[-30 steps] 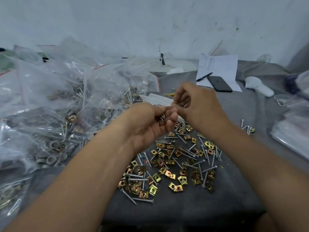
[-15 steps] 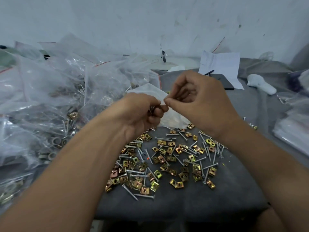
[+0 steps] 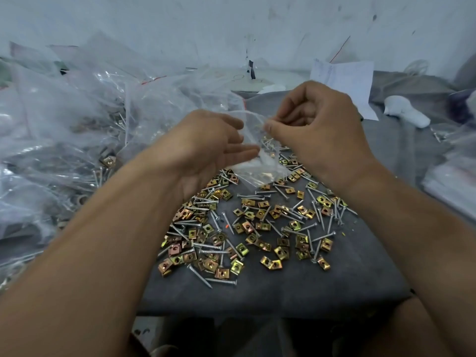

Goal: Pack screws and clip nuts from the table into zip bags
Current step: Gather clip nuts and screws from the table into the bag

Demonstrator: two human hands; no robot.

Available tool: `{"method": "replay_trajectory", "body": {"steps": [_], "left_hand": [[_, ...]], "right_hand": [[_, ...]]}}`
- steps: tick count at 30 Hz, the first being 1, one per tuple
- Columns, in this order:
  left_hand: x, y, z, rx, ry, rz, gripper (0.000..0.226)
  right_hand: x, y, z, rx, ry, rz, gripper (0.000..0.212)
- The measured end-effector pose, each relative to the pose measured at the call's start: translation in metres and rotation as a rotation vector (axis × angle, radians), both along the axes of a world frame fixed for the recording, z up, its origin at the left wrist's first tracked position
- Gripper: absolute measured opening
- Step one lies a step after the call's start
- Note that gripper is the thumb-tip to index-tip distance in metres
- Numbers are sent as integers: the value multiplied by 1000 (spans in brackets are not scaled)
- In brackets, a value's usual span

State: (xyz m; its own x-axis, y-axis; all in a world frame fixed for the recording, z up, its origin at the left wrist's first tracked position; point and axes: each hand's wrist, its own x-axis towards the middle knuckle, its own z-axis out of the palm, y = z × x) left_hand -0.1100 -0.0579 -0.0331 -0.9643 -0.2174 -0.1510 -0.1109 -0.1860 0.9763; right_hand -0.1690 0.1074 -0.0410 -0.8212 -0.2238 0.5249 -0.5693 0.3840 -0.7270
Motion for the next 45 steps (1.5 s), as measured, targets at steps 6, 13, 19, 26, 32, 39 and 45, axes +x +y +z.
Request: {"method": "replay_trajectory", "body": {"steps": [6, 13, 19, 26, 32, 39, 45], "left_hand": [[4, -14, 3, -329, 343, -65, 18], [-2, -21, -33, -1365, 20, -575, 28], [-4, -14, -35, -1418, 17, -496, 32], [-5, -13, -39, -1418, 82, -415, 19], [-7, -8, -42, -1395, 77, -440, 14], [-14, -1, -47, -1402, 2, -452, 15], [-10, -9, -33, -1118, 52, -341, 24]], "right_hand": [[-22, 1, 4, -56, 281, -345, 11], [-27, 5, 0, 296, 442, -77, 9], [-18, 10, -9, 493, 73, 47, 18], [8, 21, 4, 256, 47, -63, 8], [16, 22, 4, 276, -72, -21, 9], [12, 23, -1, 269, -141, 18, 10], [8, 25, -5, 230, -181, 63, 10]]}}
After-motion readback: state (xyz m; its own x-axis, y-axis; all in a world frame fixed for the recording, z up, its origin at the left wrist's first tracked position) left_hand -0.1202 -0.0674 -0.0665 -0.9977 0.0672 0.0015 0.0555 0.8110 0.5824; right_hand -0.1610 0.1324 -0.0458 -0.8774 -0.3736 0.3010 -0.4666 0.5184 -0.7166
